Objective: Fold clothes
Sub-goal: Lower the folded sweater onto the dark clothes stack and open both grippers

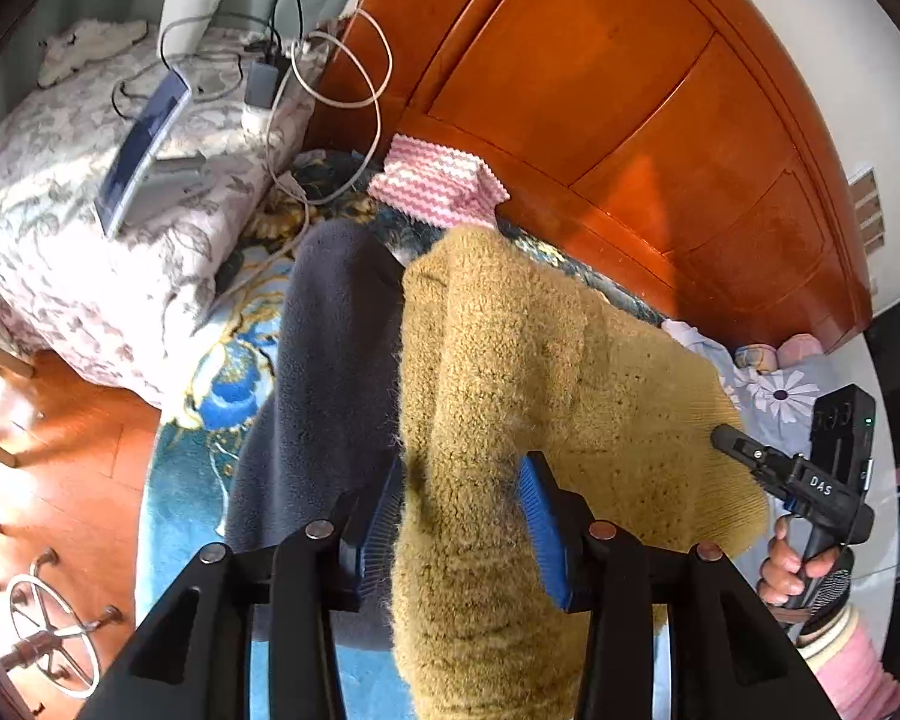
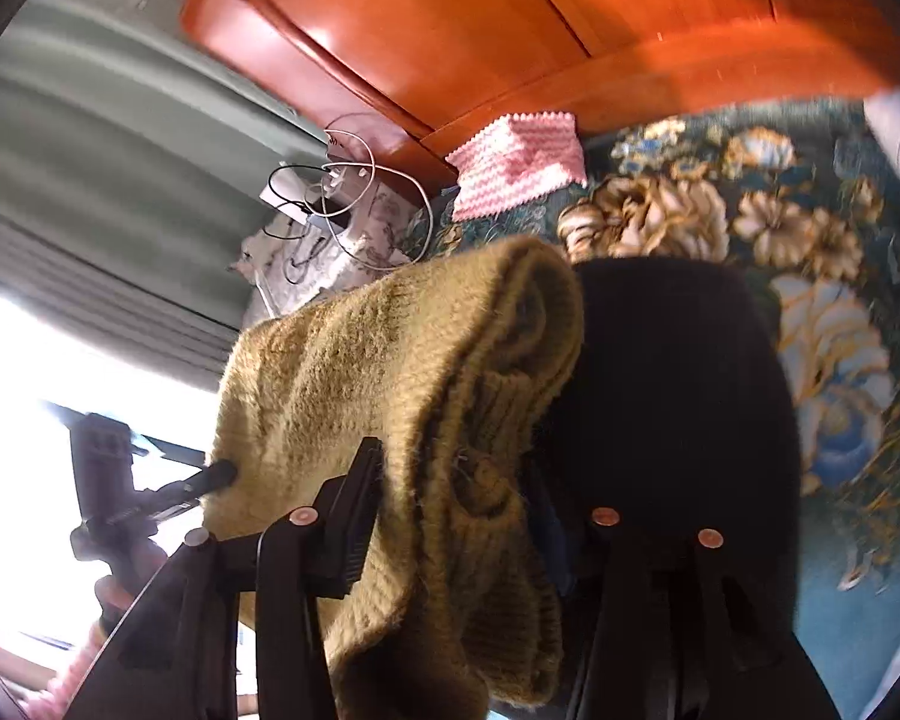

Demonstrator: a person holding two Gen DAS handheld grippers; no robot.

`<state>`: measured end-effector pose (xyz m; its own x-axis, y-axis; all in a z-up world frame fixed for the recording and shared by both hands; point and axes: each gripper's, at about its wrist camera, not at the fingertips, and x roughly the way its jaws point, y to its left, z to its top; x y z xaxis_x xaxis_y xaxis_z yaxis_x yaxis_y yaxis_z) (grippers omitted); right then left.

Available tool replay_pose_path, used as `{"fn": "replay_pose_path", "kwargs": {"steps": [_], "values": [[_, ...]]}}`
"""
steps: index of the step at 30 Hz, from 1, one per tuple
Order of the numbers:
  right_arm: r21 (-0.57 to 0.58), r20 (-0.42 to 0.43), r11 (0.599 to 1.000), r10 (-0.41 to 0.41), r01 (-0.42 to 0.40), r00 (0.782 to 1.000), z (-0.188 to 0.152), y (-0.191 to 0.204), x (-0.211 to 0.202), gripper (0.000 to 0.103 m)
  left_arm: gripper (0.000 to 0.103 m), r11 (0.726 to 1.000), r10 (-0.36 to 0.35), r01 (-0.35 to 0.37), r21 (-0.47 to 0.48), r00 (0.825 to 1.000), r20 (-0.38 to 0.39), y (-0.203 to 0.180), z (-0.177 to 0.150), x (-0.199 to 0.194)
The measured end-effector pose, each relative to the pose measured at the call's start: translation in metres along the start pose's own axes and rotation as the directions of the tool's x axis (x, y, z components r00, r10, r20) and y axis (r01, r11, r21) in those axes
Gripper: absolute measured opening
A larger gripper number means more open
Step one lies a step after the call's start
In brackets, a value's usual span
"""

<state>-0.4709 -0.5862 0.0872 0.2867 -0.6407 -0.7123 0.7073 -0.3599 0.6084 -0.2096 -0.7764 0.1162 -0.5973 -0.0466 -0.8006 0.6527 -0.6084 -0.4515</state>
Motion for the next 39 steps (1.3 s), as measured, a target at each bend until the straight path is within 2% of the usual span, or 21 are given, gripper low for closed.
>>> {"fn": "replay_pose_path", "kwargs": {"steps": [3, 6, 8, 12, 15, 17, 19, 22, 28, 30, 33, 36, 39], "values": [[-0.056, 0.075, 0.994, -0.092, 0.097, 0.993, 0.002, 0.004, -0.019, 0.050, 0.051, 0.999, 0.029, -0.031, 0.015, 0.997, 0.072, -0.007, -0.006, -0.018], [-0.106, 0.153, 0.963, -0.232, 0.249, 0.961, -0.001, 0.015, -0.037, 0.050, 0.051, 0.998, 0.028, -0.034, 0.056, 0.994, 0.107, -0.022, -0.016, -0.026], [-0.154, 0.190, 0.949, -0.244, 0.275, 0.951, -0.008, 0.030, -0.045, 0.050, 0.051, 0.996, 0.030, -0.040, 0.083, 0.993, 0.117, -0.033, -0.022, -0.027], [-0.285, 0.213, 0.924, -0.197, 0.253, 0.957, -0.030, 0.064, -0.046, 0.050, 0.051, 0.987, 0.054, -0.074, 0.140, 0.989, 0.141, -0.054, -0.036, -0.022], [-0.362, 0.206, 0.906, -0.153, 0.220, 0.967, -0.047, 0.078, -0.038, 0.050, 0.052, 0.981, 0.086, -0.104, 0.164, 0.990, 0.115, -0.055, -0.044, -0.003], [-0.397, 0.180, 0.891, -0.160, 0.221, 0.971, -0.052, 0.074, -0.021, 0.050, 0.052, 0.980, 0.109, -0.122, 0.154, 0.990, 0.086, -0.050, -0.046, 0.010], [-0.388, 0.155, 0.888, -0.199, 0.245, 0.968, -0.052, 0.064, -0.005, 0.050, 0.052, 0.981, 0.112, -0.122, 0.148, 0.991, 0.077, -0.048, -0.047, 0.018], [-0.357, 0.152, 0.909, -0.171, 0.215, 0.974, -0.053, 0.054, -0.001, 0.050, 0.052, 0.981, 0.122, -0.134, 0.143, 0.989, 0.089, -0.051, -0.047, 0.018], [-0.331, 0.152, 0.930, -0.116, 0.161, 0.982, -0.053, 0.054, -0.019, 0.050, 0.052, 0.987, 0.118, -0.132, 0.090, 0.983, 0.142, -0.060, -0.055, -0.007], [-0.334, 0.177, 0.928, -0.107, 0.162, 0.978, -0.057, 0.056, -0.034, 0.050, 0.053, 0.989, 0.122, -0.134, 0.068, 0.980, 0.160, -0.061, -0.062, -0.017], [-0.338, 0.224, 0.918, -0.136, 0.208, 0.965, -0.071, 0.057, -0.050, 0.051, 0.053, 0.987, 0.152, -0.159, 0.037, 0.978, 0.145, -0.061, -0.075, -0.024], [-0.339, 0.218, 0.905, -0.189, 0.256, 0.958, -0.088, 0.055, -0.057, 0.052, 0.053, 0.978, 0.203, -0.208, 0.033, 0.973, 0.110, -0.056, -0.085, -0.020], [-0.331, 0.193, 0.902, -0.223, 0.277, 0.956, -0.103, 0.051, -0.054, 0.055, 0.053, 0.958, 0.274, -0.281, 0.057, 0.955, 0.110, -0.054, -0.095, -0.020]]}}
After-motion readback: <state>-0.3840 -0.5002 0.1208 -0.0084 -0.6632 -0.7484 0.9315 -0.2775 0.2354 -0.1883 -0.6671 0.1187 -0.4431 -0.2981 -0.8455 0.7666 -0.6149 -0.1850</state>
